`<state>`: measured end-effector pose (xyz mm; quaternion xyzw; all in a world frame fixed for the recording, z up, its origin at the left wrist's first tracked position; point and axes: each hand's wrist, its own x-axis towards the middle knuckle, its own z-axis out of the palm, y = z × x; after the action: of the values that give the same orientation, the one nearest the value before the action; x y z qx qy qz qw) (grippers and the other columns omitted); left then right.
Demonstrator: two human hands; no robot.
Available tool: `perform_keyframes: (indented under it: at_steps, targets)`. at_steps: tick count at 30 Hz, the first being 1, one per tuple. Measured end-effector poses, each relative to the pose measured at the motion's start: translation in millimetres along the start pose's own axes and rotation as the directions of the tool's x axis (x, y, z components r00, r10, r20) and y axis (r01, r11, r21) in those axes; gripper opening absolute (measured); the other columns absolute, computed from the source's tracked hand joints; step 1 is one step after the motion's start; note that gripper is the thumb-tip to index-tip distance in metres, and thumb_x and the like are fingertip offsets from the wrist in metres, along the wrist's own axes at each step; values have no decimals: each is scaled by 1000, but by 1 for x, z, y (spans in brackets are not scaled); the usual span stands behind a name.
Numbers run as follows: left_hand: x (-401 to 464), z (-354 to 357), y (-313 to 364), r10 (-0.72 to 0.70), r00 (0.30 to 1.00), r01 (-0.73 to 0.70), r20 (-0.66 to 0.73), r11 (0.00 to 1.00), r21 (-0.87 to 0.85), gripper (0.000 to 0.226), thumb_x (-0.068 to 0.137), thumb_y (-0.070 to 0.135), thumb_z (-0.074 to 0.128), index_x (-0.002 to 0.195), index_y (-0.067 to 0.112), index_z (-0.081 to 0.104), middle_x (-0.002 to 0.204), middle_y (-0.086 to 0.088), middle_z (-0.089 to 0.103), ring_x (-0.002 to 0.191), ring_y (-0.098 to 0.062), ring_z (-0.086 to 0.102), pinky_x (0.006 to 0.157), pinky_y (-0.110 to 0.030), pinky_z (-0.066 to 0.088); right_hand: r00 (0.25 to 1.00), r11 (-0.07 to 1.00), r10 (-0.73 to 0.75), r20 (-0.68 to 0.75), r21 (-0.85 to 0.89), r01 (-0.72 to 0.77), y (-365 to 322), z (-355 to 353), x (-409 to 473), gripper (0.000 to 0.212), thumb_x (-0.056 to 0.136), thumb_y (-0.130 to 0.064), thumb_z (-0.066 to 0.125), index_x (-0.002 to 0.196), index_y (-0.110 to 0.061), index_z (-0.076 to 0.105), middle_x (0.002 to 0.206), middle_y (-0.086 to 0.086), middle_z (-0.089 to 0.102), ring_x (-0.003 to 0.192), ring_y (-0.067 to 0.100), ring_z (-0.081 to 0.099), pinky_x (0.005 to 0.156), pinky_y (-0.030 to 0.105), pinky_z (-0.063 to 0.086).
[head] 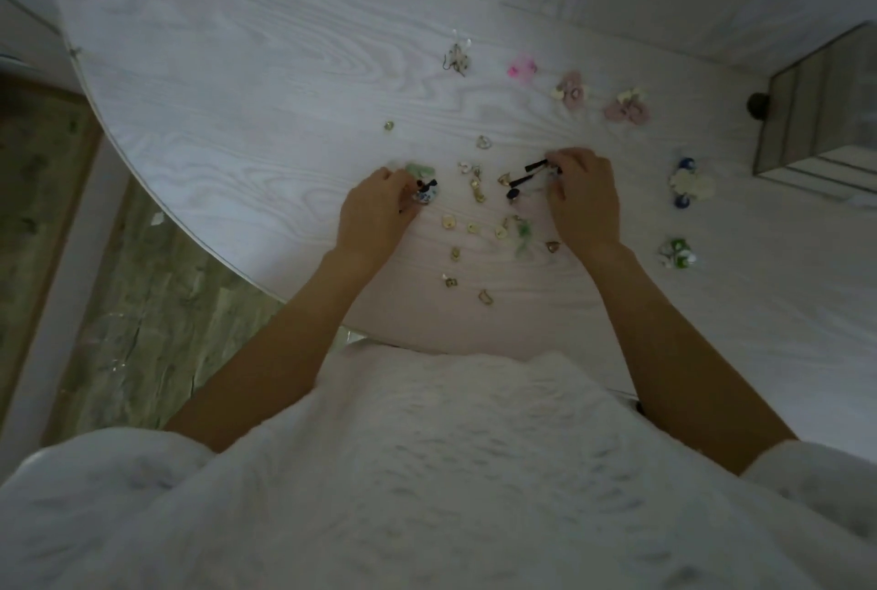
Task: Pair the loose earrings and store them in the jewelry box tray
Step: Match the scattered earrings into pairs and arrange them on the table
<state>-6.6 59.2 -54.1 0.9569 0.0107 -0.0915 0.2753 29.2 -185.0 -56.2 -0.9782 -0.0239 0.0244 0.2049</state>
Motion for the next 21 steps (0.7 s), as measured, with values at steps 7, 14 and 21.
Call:
perform_keyframes:
  at_steps: [7, 14, 21]
  targets:
    - [-6, 1, 5, 13, 1000, -13, 14, 999, 38, 20, 84, 20, 62, 99, 7, 62, 97, -12, 61, 84, -29, 58, 67, -29, 38, 985, 993, 69, 157, -108, -52, -5, -8, 11, 23, 85, -13, 58, 106, -5, 58, 114, 17, 51, 101, 32, 50, 83, 37, 40]
    - [0, 8, 10, 51, 999, -51, 0, 999, 9, 25, 82, 25, 67, 99, 8, 59, 99, -11, 59, 85, -25, 57, 69, -30, 42, 987, 987, 115, 112, 99, -126, -11, -15, -2, 20, 85, -7, 58, 104, -2, 60, 112, 17, 52, 96, 27, 54, 76, 20, 32]
    - [-6, 5, 4, -1, 999, -7, -42, 979, -202, 11, 84, 19, 64, 90, 10, 60, 90, -3, 65, 77, -16, 58, 64, -22, 43, 991, 929, 111, -79, 364, -75, -24, -32, -13, 18, 77, -13, 71, 92, -4, 67, 102, 14, 64, 90, 22, 62, 80, 37, 55]
